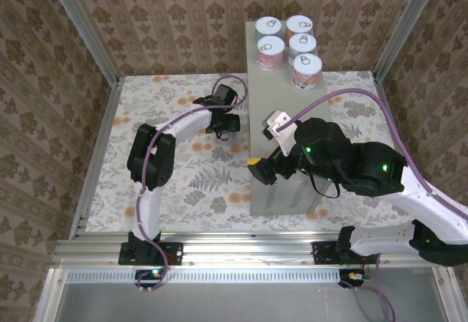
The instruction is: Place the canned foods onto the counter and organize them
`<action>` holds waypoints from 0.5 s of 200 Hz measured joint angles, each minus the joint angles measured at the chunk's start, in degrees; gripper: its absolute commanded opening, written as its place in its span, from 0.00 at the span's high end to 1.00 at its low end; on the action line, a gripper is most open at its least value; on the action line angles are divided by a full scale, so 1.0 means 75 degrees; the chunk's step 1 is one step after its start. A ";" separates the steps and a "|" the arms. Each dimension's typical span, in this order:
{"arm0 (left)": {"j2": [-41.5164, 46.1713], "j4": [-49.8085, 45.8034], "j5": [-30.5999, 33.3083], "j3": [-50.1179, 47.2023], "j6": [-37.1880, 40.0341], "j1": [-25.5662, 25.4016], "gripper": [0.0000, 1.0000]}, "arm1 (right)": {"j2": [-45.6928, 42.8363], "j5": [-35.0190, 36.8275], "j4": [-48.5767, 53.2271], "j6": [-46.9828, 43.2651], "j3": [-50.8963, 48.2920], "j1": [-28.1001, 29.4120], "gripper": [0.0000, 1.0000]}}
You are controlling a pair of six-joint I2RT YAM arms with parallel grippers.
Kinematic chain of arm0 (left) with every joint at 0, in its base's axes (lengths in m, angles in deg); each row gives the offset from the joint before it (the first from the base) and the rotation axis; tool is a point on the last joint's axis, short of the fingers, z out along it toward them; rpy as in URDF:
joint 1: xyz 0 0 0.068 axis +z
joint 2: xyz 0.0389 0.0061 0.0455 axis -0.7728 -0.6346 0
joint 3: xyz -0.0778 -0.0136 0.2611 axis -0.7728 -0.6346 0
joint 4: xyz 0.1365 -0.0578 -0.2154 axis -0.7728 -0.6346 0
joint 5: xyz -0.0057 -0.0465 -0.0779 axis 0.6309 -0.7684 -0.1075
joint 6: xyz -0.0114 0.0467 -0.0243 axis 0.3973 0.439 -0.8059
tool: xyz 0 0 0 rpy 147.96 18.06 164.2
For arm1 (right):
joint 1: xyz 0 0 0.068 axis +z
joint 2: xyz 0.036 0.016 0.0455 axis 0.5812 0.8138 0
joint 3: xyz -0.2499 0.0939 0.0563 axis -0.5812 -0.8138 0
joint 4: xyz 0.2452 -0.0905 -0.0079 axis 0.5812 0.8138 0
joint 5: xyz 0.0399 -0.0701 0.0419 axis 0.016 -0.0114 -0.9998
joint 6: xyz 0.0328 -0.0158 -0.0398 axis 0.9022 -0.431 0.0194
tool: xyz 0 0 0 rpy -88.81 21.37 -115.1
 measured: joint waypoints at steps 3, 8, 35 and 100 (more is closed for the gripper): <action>0.0015 -0.0017 -0.0003 -0.0006 0.0012 0.0009 0.34 | 0.0000 0.0000 0.0000 0.0000 0.0000 0.0000 0.00; 0.0038 -0.0032 -0.0003 -0.0032 0.0026 0.0029 0.34 | 0.0000 0.0000 0.0000 0.0000 0.0000 0.0000 0.00; 0.0315 -0.0227 -0.0003 -0.0289 0.0143 0.0038 0.35 | 0.0000 -0.0003 -0.0003 0.0000 0.0000 0.0000 0.00; 0.1682 -0.0810 -0.0067 -0.0758 0.0367 0.0052 0.35 | -0.0044 -0.0029 -0.0006 0.0003 0.0000 0.0000 0.00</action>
